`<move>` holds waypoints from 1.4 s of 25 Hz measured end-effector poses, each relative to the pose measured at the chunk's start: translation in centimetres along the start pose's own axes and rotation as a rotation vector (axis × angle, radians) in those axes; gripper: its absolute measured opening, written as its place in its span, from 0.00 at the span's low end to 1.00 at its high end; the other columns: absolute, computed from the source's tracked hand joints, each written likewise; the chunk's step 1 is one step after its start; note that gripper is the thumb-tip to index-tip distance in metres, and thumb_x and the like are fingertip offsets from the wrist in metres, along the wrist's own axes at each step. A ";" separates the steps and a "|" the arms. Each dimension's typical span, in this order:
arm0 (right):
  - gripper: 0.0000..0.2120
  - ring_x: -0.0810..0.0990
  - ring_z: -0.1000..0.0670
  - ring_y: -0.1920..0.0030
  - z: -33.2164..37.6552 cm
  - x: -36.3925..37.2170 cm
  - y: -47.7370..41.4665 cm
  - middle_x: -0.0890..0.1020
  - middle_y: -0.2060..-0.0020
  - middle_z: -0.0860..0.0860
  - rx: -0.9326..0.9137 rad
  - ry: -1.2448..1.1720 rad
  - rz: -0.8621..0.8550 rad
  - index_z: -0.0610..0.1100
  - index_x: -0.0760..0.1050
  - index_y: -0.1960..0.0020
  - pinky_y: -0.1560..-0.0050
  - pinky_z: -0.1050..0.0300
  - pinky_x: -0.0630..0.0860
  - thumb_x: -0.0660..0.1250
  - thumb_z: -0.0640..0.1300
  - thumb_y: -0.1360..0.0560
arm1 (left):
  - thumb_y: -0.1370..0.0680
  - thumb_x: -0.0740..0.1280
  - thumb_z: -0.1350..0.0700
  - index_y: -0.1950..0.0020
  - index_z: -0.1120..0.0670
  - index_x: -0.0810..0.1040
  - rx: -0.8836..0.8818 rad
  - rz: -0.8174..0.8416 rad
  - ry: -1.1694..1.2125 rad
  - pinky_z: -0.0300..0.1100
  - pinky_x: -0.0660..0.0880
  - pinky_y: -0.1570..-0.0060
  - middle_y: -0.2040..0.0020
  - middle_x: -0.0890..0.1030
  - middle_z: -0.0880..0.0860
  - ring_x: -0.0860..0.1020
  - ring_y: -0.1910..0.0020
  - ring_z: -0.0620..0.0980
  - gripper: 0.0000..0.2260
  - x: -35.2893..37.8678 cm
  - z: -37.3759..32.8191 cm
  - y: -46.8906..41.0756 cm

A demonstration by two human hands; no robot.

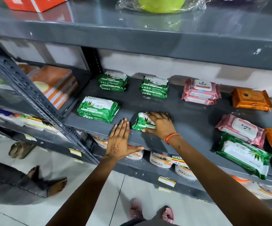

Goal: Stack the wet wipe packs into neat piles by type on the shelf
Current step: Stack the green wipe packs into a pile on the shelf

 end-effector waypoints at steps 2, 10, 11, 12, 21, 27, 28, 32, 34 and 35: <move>0.37 0.58 0.45 0.25 0.3 0.3 0.0 0.63 0.25 0.53 0.025 -0.005 -0.031 0.53 0.58 0.24 0.23 0.43 0.49 0.66 0.61 0.29 | 0.36 0.46 0.21 0.25 0.63 0.53 0.001 0.005 0.006 0.55 0.57 0.26 0.23 0.55 0.61 0.56 0.24 0.57 0.55 0.1 0.0 0.0; 0.33 0.60 0.45 0.25 0.2 -0.3 0.5 0.65 0.25 0.48 0.051 -0.048 -0.106 0.48 0.56 0.24 0.22 0.41 0.49 0.58 0.61 0.24 | 0.35 0.46 0.21 0.25 0.66 0.48 -0.003 -0.094 0.095 0.51 0.47 0.26 0.24 0.49 0.65 0.49 0.24 0.59 0.56 -0.8 -0.4 0.4; 0.31 0.62 0.45 0.25 -0.3 -0.6 1.0 0.66 0.26 0.47 0.059 -0.061 -0.136 0.47 0.57 0.24 0.22 0.42 0.50 0.56 0.59 0.22 | 0.35 0.45 0.22 0.25 0.66 0.47 0.001 -0.106 0.104 0.51 0.47 0.26 0.24 0.48 0.64 0.48 0.24 0.59 0.56 -1.1 -0.8 0.7; 0.28 0.63 0.44 0.26 -0.9 -0.9 1.5 0.67 0.27 0.47 0.065 -0.062 -0.166 0.46 0.59 0.25 0.22 0.42 0.51 0.55 0.57 0.21 | 0.34 0.45 0.22 0.25 0.66 0.46 0.003 -0.116 0.109 0.51 0.47 0.26 0.23 0.48 0.64 0.47 0.24 0.58 0.55 -1.2 -1.2 0.8; 0.25 0.66 0.41 0.28 -10.8 -4.4 9.6 0.70 0.28 0.45 0.155 -0.018 -0.220 0.45 0.65 0.28 0.24 0.41 0.55 0.61 0.51 0.22 | 0.24 0.48 0.34 0.24 0.57 0.54 0.147 -0.207 0.143 0.50 0.48 0.26 0.23 0.54 0.57 0.51 0.23 0.53 0.36 -1.9 -12.9 0.7; 0.41 0.62 0.40 0.28 -19.3 -5.7 17.6 0.65 0.27 0.45 0.291 0.069 -0.043 0.46 0.60 0.26 0.25 0.43 0.59 0.73 0.58 0.33 | 0.24 0.43 0.33 0.27 0.59 0.62 0.150 -0.104 0.155 0.50 0.51 0.26 0.25 0.61 0.57 0.58 0.24 0.53 0.38 -0.5 -19.2 -0.2; 0.42 0.63 0.39 0.28 -20.2 -5.7 18.3 0.64 0.27 0.45 0.314 0.083 -0.016 0.47 0.59 0.26 0.26 0.43 0.61 0.73 0.56 0.33 | 0.24 0.43 0.33 0.28 0.61 0.64 0.150 -0.089 0.144 0.50 0.52 0.26 0.26 0.63 0.58 0.60 0.25 0.54 0.38 -0.2 -19.4 -0.2; 0.42 0.64 0.38 0.29 -21.1 -5.8 18.5 0.64 0.27 0.45 0.333 0.118 0.058 0.49 0.57 0.25 0.27 0.41 0.62 0.74 0.53 0.33 | 0.23 0.42 0.34 0.30 0.62 0.67 0.126 -0.066 0.143 0.49 0.60 0.28 0.28 0.67 0.60 0.65 0.28 0.55 0.38 0.2 -19.2 0.1; 0.42 0.63 0.39 0.28 -20.4 -6.0 18.0 0.64 0.27 0.45 0.333 0.145 0.064 0.51 0.58 0.26 0.26 0.39 0.60 0.73 0.54 0.34 | 0.23 0.42 0.34 0.30 0.63 0.66 0.133 -0.067 0.151 0.48 0.59 0.27 0.28 0.67 0.60 0.65 0.28 0.56 0.38 -0.1 -19.1 0.2; 0.42 0.63 0.39 0.28 -19.7 -6.0 17.6 0.65 0.27 0.46 0.319 0.164 0.075 0.52 0.58 0.26 0.26 0.38 0.58 0.73 0.54 0.34 | 0.23 0.43 0.35 0.29 0.63 0.66 0.142 -0.076 0.155 0.47 0.56 0.27 0.27 0.66 0.60 0.64 0.27 0.56 0.37 -0.3 -18.9 0.4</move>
Point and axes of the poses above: each hand's wrist, its own y-axis away from the middle knuckle, its own x-axis out of the palm, z = x × y, the point moved 3 cm from there along -y, towards the middle knuckle
